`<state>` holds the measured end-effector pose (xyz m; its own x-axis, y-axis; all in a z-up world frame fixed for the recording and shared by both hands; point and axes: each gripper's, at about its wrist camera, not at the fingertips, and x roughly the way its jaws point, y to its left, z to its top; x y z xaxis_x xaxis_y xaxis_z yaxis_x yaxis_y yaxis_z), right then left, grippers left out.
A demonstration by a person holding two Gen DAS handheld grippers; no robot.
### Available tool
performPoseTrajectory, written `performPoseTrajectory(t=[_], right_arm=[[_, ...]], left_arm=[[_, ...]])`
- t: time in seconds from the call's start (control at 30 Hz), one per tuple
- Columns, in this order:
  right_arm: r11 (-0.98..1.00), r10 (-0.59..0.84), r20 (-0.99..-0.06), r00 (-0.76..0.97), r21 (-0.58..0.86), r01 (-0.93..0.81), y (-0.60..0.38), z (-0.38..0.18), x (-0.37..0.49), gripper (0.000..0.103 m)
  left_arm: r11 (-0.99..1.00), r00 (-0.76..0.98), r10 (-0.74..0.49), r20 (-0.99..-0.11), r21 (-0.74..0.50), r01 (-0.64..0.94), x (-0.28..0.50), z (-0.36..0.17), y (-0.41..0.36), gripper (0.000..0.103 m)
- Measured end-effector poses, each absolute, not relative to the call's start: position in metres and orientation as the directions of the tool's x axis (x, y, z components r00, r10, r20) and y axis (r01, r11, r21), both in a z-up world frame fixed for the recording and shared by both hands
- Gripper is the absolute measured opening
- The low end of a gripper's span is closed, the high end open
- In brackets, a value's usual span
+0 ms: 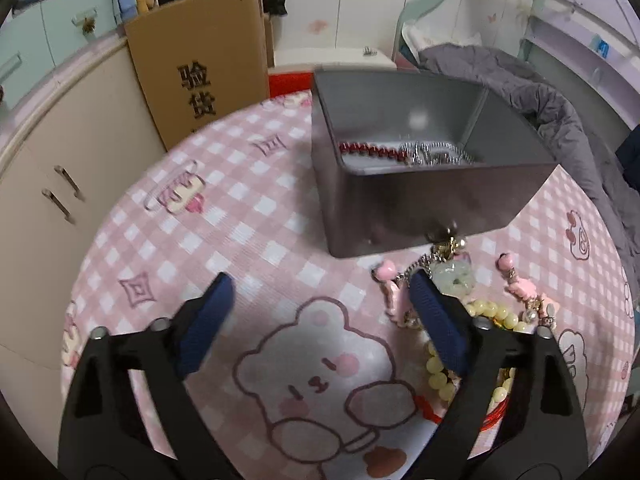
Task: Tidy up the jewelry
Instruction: 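Move both tools back from the box to the jewelry pile, then grasp a pink charm with the left tool while the right tool grasps another pink charm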
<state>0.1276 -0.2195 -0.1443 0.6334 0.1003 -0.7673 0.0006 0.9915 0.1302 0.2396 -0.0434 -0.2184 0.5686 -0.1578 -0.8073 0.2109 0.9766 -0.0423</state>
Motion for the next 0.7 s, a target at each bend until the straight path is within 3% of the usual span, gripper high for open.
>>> performPoseTrajectory(t=[0.17,0.3,0.47,0.57,0.63,0.7], right_arm=[[0.992,0.105,-0.791,0.603,0.127,-0.007,-0.219,-0.159,0.134,0.095],[0.992,0.117,-0.809,0.576,0.122,-0.030,-0.212,-0.173,0.139,0.089],[0.992,0.123,-0.820,0.559,0.108,-0.060,-0.201,-0.187,0.149,0.068],[0.993,0.121,-0.824,0.554,0.092,-0.079,-0.194,-0.195,0.156,0.055],[0.994,0.097,-0.829,0.551,0.055,-0.091,-0.188,-0.201,0.158,0.038],[0.991,0.076,-0.817,0.571,-0.001,-0.133,-0.181,-0.202,0.153,0.025]], left_arm=[[0.981,0.588,-0.143,-0.796,-0.034,0.192,0.235,-0.220,-0.039,0.045],[0.977,0.585,-0.159,-0.795,-0.041,0.209,0.237,-0.220,-0.034,0.042],[0.975,0.600,-0.153,-0.785,-0.021,0.221,0.236,-0.221,-0.036,0.041],[0.975,0.599,-0.170,-0.783,-0.044,0.219,0.234,-0.220,-0.031,0.022],[0.974,0.594,-0.186,-0.783,-0.068,0.215,0.231,-0.219,-0.026,0.015],[0.972,0.591,-0.200,-0.782,-0.083,0.218,0.225,-0.220,-0.022,0.014]])
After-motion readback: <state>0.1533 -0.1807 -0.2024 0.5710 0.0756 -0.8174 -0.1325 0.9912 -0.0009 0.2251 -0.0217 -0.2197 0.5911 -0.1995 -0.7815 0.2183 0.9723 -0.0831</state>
